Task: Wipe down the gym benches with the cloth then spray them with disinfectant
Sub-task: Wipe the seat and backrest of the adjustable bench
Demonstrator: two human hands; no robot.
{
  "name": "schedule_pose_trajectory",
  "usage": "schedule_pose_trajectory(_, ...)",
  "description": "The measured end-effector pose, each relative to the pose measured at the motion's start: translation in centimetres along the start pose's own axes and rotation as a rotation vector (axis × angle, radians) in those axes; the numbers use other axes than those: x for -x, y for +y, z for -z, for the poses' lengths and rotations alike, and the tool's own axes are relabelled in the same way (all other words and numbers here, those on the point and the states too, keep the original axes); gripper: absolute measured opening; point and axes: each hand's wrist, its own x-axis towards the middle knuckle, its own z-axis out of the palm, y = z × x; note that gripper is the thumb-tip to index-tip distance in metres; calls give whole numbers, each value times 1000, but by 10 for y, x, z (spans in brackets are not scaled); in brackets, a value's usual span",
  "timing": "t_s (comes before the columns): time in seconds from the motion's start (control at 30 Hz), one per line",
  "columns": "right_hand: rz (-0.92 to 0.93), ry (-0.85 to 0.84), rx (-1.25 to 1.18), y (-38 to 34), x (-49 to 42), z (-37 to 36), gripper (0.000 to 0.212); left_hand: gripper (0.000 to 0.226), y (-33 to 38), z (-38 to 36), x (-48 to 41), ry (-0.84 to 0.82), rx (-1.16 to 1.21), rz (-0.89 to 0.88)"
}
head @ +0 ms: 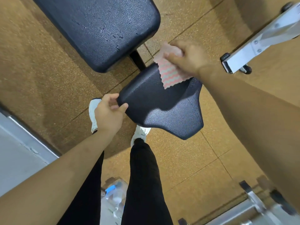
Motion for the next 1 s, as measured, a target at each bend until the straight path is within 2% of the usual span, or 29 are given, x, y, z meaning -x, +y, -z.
schedule_pose_trajectory(0.13,-124,110,-323,16,25,-17,71,37,-1,2,0,-22,-38,-48)
schedule_pose_trajectory(0.37,-222,168,-506,37,94,-51,77,36,-7,5,-6,-76,-157,-145)
schedule_pose_trajectory(0.43,-299,137,-610,35,125,-66,80,35,-7,6,-6,-92,-175,-154)
schedule_pose_trajectory(0.5,-365,104,-624,30,155,-83,83,34,-8,7,-8,-96,-196,-172)
schedule_pose_trajectory(0.57,-412,104,-509,24,184,-97,84,33,-8,8,-7,-101,-222,-181)
schedule_pose_trajectory(0.67,-575,118,-497,11,225,-117,82,33,-7,7,-7,-107,-234,-195)
schedule_pose_trajectory(0.77,-712,194,-761,-10,251,-137,84,32,-10,6,-8,-107,-251,-217)
schedule_pose_trajectory(0.87,-829,329,-892,-37,259,-151,87,33,-16,5,-10,-101,-246,-243)
schedule_pose_trajectory(1.0,-1182,448,-956,-64,249,-160,85,36,-19,4,-10,-103,-256,-266)
